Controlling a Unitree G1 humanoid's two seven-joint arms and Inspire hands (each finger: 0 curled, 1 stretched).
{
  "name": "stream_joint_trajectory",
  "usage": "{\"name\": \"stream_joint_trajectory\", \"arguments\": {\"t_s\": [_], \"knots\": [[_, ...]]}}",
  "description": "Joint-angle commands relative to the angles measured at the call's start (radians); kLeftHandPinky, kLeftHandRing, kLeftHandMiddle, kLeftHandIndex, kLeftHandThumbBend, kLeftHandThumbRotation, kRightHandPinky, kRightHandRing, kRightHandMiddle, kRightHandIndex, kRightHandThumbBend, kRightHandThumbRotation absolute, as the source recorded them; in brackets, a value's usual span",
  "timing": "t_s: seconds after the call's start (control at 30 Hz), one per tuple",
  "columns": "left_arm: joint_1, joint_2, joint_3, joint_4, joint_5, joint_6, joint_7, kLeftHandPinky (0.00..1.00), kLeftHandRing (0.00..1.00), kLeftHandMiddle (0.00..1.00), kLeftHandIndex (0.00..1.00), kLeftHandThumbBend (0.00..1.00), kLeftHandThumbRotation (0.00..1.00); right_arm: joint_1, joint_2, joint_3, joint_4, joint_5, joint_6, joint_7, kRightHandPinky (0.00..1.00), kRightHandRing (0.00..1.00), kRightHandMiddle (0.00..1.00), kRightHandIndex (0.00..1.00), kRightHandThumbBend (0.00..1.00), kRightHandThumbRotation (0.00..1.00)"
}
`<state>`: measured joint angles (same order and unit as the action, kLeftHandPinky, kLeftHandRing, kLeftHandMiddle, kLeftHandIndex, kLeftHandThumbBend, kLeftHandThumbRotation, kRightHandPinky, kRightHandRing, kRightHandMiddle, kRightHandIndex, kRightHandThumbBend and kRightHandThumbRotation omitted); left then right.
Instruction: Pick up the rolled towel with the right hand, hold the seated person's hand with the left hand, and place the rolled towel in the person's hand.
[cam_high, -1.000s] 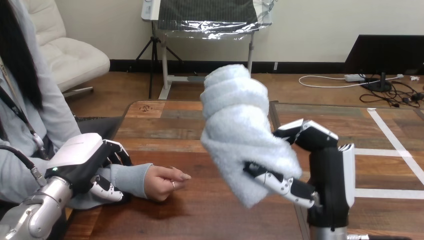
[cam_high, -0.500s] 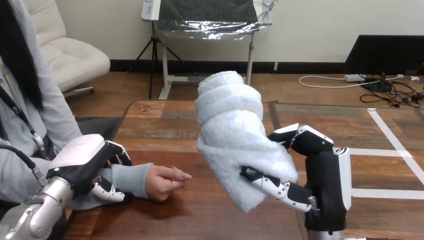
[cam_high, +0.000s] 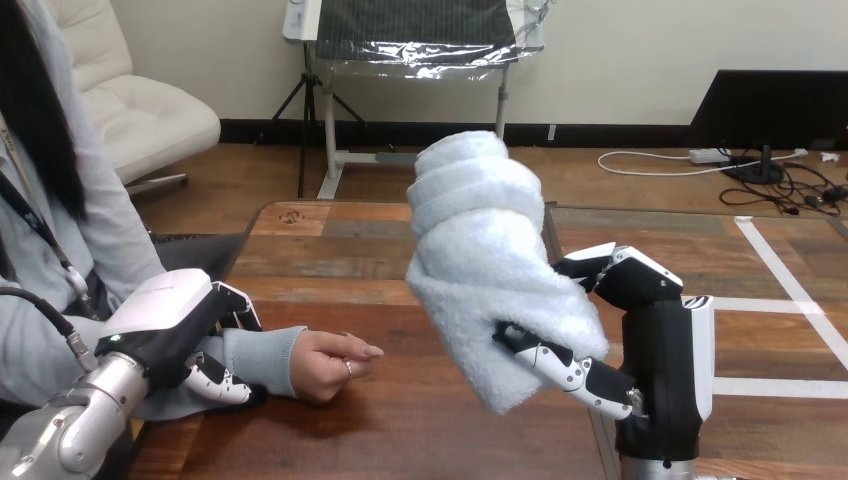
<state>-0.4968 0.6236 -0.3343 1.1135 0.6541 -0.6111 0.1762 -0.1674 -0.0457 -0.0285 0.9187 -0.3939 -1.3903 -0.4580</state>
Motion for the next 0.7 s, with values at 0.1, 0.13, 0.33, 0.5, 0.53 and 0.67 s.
{"name": "stream_joint_trajectory", "arguments": {"t_s": [0.1, 0.13, 0.33, 0.5, 0.53, 0.67], "knots": [[-0.011, -0.026, -0.019, -0.014, -0.01, -0.023, -0.007, 0.32, 0.37, 0.44, 0.43, 0.97, 0.0, -0.049, 0.011, -0.014, -0.017, 0.027, 0.0, 0.015, 0.24, 0.3, 0.41, 0.44, 0.66, 0.0], [-0.011, -0.025, -0.018, -0.018, -0.011, -0.026, -0.005, 0.32, 0.37, 0.43, 0.43, 0.97, 0.0, -0.049, 0.011, -0.014, -0.016, 0.028, 0.001, 0.017, 0.25, 0.3, 0.41, 0.44, 0.66, 0.0], [-0.008, -0.02, -0.014, -0.036, -0.016, -0.041, 0.012, 0.3, 0.36, 0.42, 0.4, 0.98, 0.0, -0.048, 0.012, -0.018, -0.01, 0.03, 0.007, 0.025, 0.25, 0.3, 0.41, 0.44, 0.65, 0.0], [-0.003, -0.012, -0.009, -0.061, -0.024, -0.057, 0.018, 0.29, 0.34, 0.41, 0.39, 0.98, 0.0, -0.054, 0.016, -0.015, 0.003, 0.047, 0.003, 0.035, 0.24, 0.3, 0.41, 0.44, 0.66, 0.0], [0.0, -0.01, -0.005, -0.07, -0.029, -0.062, 0.017, 0.29, 0.34, 0.4, 0.39, 0.99, 0.0, -0.056, 0.016, -0.015, 0.005, 0.048, 0.004, 0.037, 0.24, 0.3, 0.41, 0.44, 0.66, 0.0], [0.005, -0.006, 0.003, -0.092, -0.039, -0.077, 0.022, 0.28, 0.33, 0.39, 0.38, 0.99, 0.0, -0.057, 0.014, -0.018, 0.008, 0.049, 0.01, 0.044, 0.24, 0.29, 0.41, 0.44, 0.65, 0.0]]}}
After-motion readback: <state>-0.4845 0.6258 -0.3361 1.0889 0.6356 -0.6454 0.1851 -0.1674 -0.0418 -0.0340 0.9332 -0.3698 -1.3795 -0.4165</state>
